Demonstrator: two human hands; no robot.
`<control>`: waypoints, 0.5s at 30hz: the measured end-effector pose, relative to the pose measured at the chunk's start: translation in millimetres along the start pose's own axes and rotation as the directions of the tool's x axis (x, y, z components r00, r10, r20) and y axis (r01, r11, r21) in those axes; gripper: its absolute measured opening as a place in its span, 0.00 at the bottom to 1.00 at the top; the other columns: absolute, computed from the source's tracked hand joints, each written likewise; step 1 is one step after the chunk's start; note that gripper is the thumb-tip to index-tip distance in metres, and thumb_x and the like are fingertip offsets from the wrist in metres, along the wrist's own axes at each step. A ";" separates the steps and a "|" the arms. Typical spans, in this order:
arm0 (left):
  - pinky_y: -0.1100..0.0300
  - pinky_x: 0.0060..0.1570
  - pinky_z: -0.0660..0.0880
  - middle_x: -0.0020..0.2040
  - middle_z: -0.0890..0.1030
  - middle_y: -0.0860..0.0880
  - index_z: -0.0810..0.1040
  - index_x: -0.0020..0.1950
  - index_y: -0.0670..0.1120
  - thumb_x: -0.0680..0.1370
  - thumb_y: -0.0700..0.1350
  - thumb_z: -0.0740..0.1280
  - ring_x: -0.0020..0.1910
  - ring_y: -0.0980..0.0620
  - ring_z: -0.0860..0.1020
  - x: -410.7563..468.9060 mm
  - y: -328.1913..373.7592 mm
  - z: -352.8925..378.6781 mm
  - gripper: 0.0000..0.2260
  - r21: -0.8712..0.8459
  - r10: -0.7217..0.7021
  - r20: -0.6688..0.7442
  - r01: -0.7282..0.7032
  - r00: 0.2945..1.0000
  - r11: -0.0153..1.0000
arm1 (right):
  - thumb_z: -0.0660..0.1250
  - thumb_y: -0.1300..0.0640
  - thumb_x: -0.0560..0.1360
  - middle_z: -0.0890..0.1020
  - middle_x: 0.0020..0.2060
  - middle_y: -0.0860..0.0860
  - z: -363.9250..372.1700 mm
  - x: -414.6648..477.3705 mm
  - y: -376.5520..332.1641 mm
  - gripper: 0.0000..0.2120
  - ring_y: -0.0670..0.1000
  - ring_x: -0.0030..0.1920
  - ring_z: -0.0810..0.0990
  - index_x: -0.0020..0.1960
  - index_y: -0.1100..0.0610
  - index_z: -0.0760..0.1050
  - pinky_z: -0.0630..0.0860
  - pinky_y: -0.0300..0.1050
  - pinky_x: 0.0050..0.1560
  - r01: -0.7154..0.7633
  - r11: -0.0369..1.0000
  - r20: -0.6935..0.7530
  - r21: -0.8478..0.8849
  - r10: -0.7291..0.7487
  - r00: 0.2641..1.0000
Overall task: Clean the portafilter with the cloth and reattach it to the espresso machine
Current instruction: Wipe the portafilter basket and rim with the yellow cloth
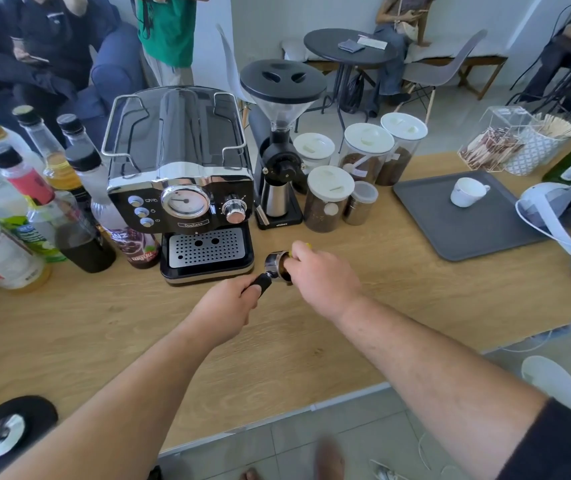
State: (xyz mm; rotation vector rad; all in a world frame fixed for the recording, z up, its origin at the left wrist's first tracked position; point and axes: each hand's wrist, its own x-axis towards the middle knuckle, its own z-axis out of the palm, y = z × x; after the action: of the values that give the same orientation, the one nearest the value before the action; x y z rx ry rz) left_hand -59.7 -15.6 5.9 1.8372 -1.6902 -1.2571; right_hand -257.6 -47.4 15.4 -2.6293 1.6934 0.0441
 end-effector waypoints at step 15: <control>0.47 0.35 0.77 0.37 0.82 0.49 0.81 0.62 0.54 0.86 0.50 0.60 0.33 0.50 0.77 2.8 -9.2 -0.4 0.10 0.194 0.099 -0.048 -0.088 0.994 0.977 | 0.71 0.54 0.83 0.81 0.40 0.49 -2.1 11.1 -5.9 0.08 0.53 0.38 0.79 0.49 0.55 0.86 0.72 0.46 0.36 -0.382 0.773 0.296 0.506 0.261 0.919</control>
State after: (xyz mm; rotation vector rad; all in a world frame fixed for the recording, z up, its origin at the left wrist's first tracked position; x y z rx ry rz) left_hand -54.0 -16.2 -1.9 1.8559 -1.8998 -1.0250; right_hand -247.6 -55.1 17.2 -1.8277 1.7329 -0.1438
